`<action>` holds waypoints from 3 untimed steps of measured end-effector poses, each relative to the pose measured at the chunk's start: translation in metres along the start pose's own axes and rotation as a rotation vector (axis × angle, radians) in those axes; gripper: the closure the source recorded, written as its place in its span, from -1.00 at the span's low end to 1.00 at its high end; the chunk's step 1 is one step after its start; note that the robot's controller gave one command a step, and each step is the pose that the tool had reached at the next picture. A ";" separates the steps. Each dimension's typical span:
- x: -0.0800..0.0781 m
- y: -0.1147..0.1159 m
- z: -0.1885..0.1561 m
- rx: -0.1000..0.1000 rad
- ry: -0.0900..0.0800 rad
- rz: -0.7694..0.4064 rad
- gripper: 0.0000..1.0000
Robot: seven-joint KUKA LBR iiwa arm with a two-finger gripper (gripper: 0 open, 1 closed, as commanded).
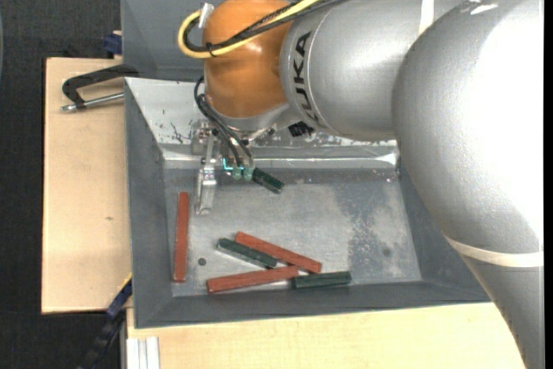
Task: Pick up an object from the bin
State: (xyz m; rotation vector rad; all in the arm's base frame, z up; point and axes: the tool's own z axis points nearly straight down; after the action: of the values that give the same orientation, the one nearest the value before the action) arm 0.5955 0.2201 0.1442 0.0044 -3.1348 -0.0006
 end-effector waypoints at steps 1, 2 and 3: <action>-0.002 -0.001 -0.005 -0.002 -0.008 0.002 -1.00; 0.015 -0.023 0.021 -0.005 -0.019 -0.151 -1.00; 0.069 -0.048 0.047 0.005 0.001 -0.327 -1.00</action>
Offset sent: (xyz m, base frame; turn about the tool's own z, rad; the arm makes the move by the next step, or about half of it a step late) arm -0.0482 -0.0748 -0.0742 -0.3728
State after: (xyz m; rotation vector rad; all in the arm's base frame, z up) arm 0.5259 0.1720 0.0974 0.5151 -3.0911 0.0053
